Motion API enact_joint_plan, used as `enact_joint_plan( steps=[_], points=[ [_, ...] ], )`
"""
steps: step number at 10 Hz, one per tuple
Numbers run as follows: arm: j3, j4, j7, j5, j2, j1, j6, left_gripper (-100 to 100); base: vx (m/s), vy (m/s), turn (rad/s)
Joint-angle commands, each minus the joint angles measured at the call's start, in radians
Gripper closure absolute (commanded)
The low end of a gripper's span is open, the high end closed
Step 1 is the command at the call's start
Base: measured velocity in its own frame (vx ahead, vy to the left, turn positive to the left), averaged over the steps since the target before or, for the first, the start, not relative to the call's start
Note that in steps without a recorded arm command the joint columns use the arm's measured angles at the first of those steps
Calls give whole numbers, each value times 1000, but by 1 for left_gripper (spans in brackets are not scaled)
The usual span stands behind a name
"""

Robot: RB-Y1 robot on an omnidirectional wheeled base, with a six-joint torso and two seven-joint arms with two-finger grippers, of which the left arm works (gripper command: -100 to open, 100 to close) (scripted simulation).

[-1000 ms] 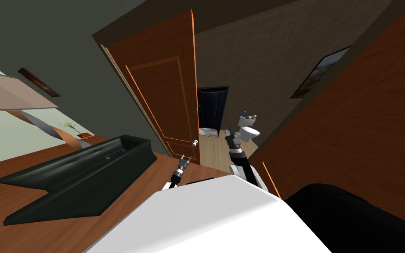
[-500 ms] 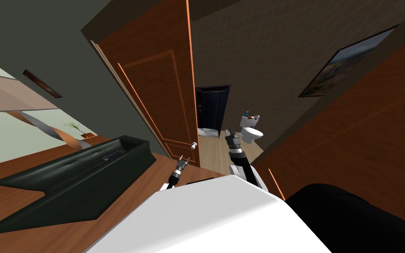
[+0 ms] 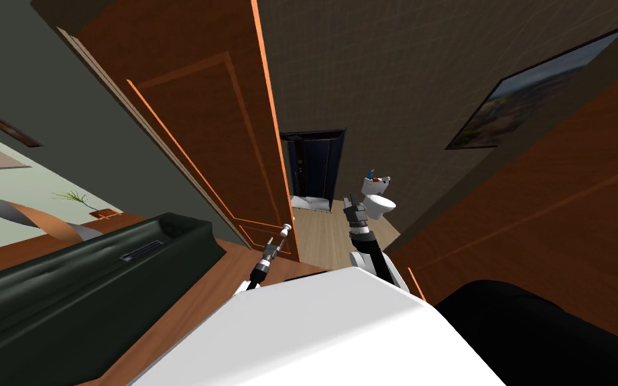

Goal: Pull the door open

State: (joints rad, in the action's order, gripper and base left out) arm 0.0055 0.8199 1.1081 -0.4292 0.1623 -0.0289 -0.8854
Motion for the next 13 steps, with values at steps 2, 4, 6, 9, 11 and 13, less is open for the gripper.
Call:
enact_joint_plan(
  steps=[2, 4, 6, 9, 11, 13],
  points=[
    [11, -17, -9, 8, 14, 5, -9, -100, 151, -113, -114],
    [12, -18, -9, 9, 14, 5, -10, -100, 123, -68, -61],
    [12, -18, -9, 9, 14, 5, -10, 100, -22, 5, -6],
    [12, -18, -9, 9, 14, 5, -10, 100, -13, 7, 0],
    [11, -23, -45, 16, 16, 4, -7, 100, -9, 13, -61],
    [15, -26, -95, 28, 22, 5, -5, 100, -32, 55, -145]
  ],
)
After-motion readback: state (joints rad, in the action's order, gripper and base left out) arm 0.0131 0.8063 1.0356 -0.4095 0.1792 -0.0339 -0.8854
